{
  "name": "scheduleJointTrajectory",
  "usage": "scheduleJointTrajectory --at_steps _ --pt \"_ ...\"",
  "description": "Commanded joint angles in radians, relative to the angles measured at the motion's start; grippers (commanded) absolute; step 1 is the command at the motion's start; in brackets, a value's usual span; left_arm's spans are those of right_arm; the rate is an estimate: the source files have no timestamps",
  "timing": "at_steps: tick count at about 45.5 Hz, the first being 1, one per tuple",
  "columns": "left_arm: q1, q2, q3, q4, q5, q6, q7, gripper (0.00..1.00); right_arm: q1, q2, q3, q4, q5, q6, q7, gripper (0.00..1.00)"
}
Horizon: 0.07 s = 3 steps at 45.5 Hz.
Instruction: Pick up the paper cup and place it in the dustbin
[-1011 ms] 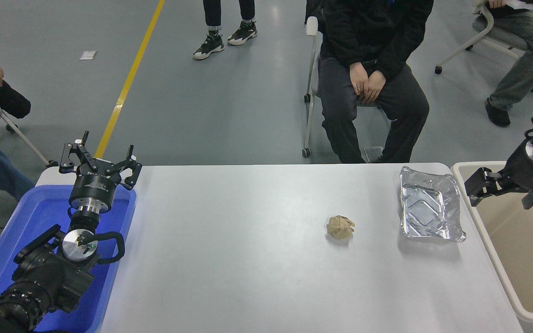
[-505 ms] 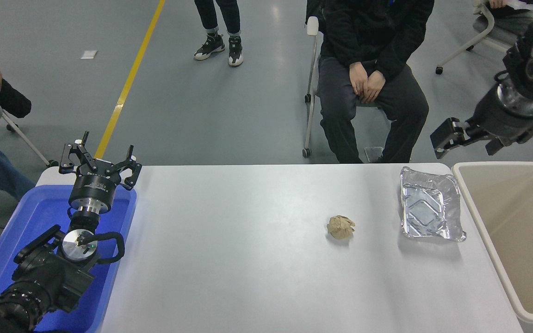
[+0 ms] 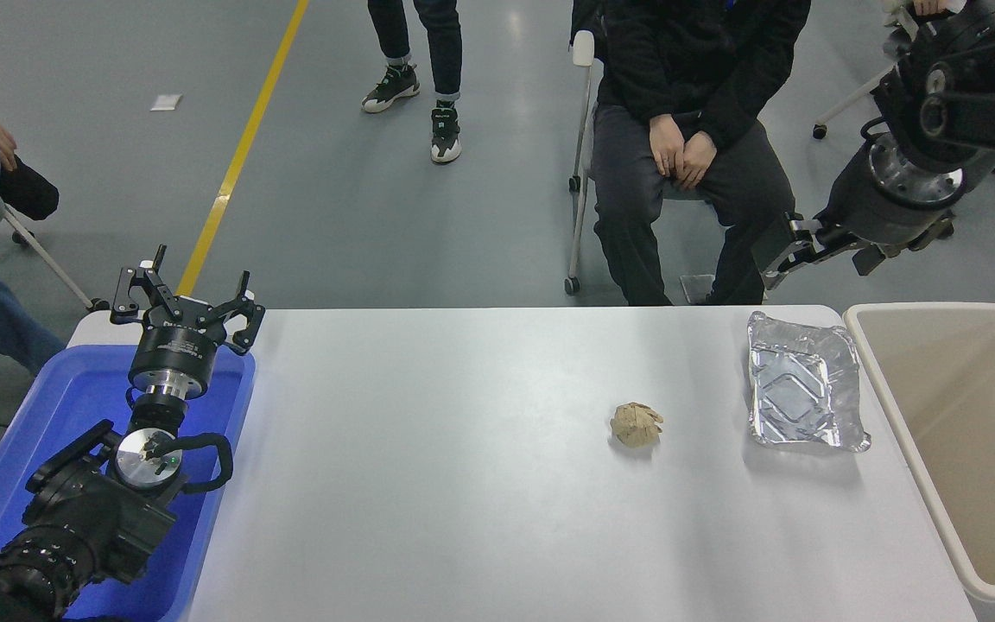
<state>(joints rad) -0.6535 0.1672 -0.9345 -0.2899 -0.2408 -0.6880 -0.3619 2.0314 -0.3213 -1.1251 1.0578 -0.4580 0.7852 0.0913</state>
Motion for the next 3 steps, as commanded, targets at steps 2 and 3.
scheduleJointTrajectory --at_steps 2,3 --pt "0.0 0.0 -0.001 0.0 0.0 -0.001 0.0 0.99 -0.003 0.001 -0.012 0.001 -0.002 0.0 -0.001 1.0" --pt "0.0 0.0 0.0 0.0 0.0 -0.002 0.0 0.99 -0.005 -0.001 -0.015 -0.001 -0.002 0.0 -0.001 1.0"
